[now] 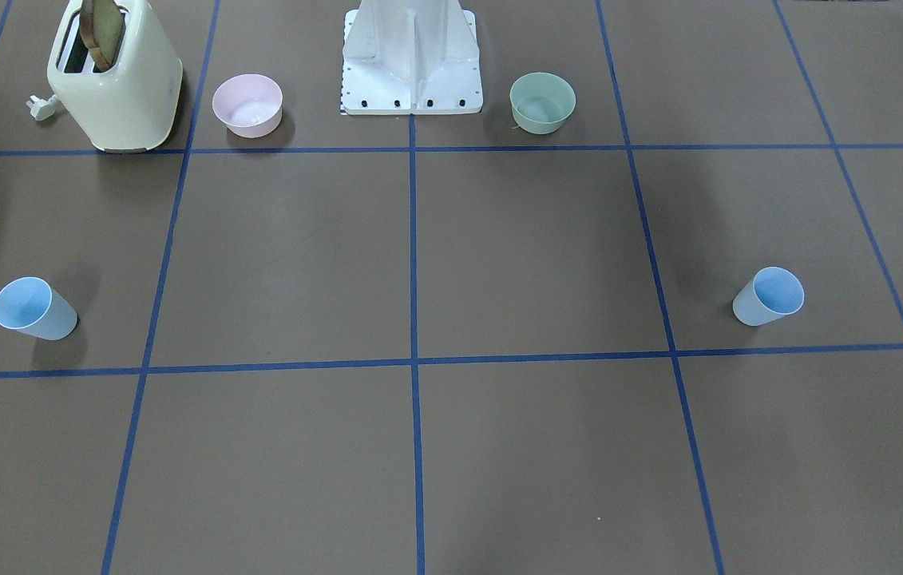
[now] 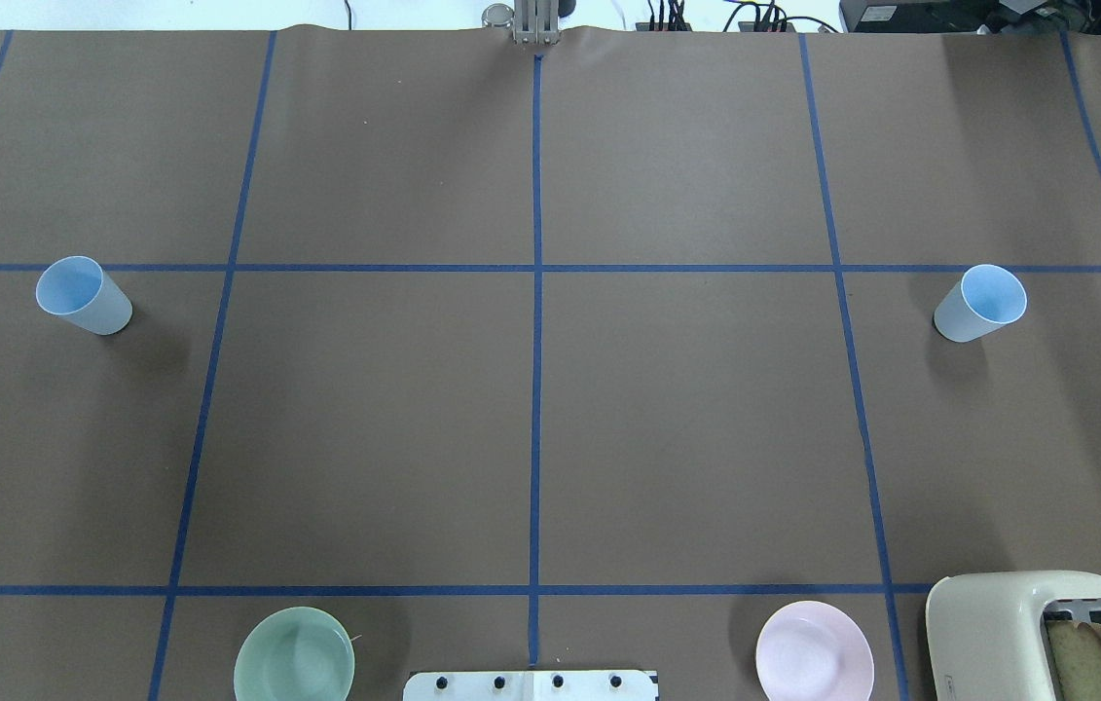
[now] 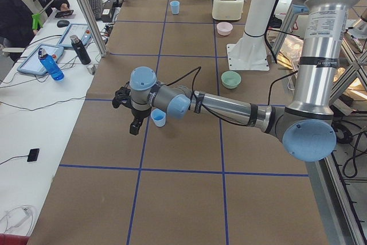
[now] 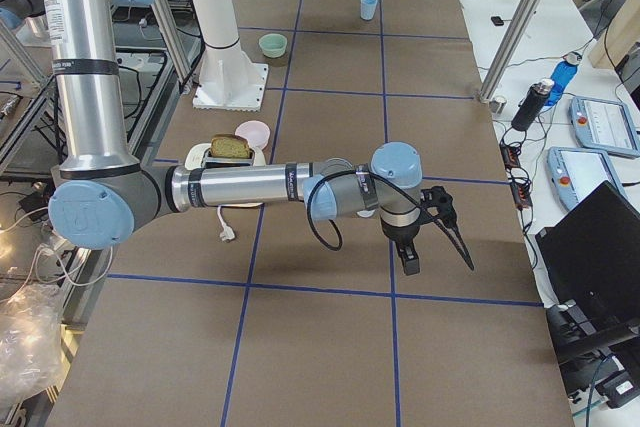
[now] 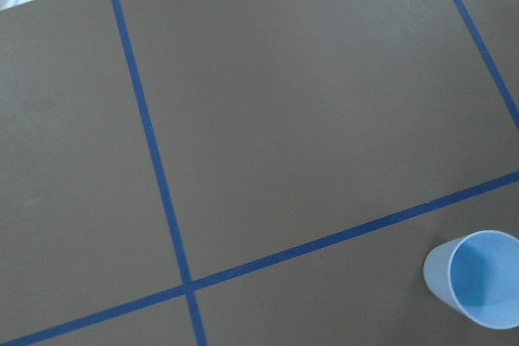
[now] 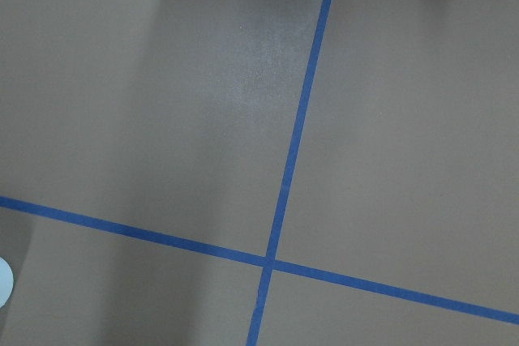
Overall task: Stack blue cups with both arms
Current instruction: 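Reach the left gripper down and grasp the light-blue cup's rim, then carry the light-blue cup with the left gripper to the table center, then release the cup upright and withdraw the left arm, then reach the right gripper down and grasp the other light-blue cup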
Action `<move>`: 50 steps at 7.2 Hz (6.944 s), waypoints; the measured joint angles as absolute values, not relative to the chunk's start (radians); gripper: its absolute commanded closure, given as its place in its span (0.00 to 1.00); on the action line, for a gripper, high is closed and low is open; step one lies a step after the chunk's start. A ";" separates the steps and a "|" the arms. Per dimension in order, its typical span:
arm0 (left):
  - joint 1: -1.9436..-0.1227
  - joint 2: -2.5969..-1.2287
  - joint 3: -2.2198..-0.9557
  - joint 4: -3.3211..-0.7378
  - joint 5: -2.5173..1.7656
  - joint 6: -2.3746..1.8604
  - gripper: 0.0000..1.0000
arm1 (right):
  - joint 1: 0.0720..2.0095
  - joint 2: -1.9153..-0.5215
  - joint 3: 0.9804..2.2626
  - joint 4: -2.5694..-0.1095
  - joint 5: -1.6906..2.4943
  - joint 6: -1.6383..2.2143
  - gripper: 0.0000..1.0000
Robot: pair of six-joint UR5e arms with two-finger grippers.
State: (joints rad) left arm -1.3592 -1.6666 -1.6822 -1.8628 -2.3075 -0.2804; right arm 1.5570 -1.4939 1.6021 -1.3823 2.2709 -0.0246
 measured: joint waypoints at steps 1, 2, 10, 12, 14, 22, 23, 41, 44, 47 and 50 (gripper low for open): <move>-1.299 -1.674 -1.673 -1.898 -2.283 -0.377 0.03 | 1.556 -1.495 1.602 -1.382 2.271 -0.025 0.00; -1.238 -1.686 -1.647 -1.952 -2.258 -0.458 0.03 | 1.556 -1.497 1.602 -1.382 2.270 -0.025 0.00; -1.076 -1.705 -1.539 -2.121 -2.157 -0.538 1.00 | 1.555 -1.505 1.601 -1.382 2.270 -0.023 0.00; -1.075 -1.703 -1.546 -2.138 -2.157 -0.537 1.00 | 1.555 -1.505 1.601 -1.382 2.270 -0.023 0.00; -1.075 -1.693 -1.590 -2.138 -2.173 -0.541 1.00 | 1.555 -1.505 1.601 -1.382 2.270 -0.023 0.00; -0.853 -2.012 -1.706 -1.956 -2.003 -1.008 1.00 | 1.555 -1.501 1.602 -1.382 2.272 -0.020 0.00; -0.777 -2.089 -1.705 -1.880 -1.912 -1.070 1.00 | 1.555 -1.500 1.602 -1.383 2.272 -0.020 0.00; -0.484 -2.247 -1.772 -1.693 -1.609 -1.201 0.00 | 1.555 -1.490 1.614 -1.382 2.277 0.019 0.00; -0.747 -2.083 -1.870 -1.650 -1.828 -0.888 0.00 | 1.537 -1.443 1.665 -1.382 2.277 0.096 0.00; -1.123 -1.891 -1.830 -1.629 -2.082 -0.401 0.00 | 1.427 -1.402 1.708 -1.384 2.277 0.187 0.00; -1.476 -1.737 -1.609 -1.634 -2.329 0.086 0.00 | 1.345 -1.412 1.714 -1.391 2.277 0.248 0.00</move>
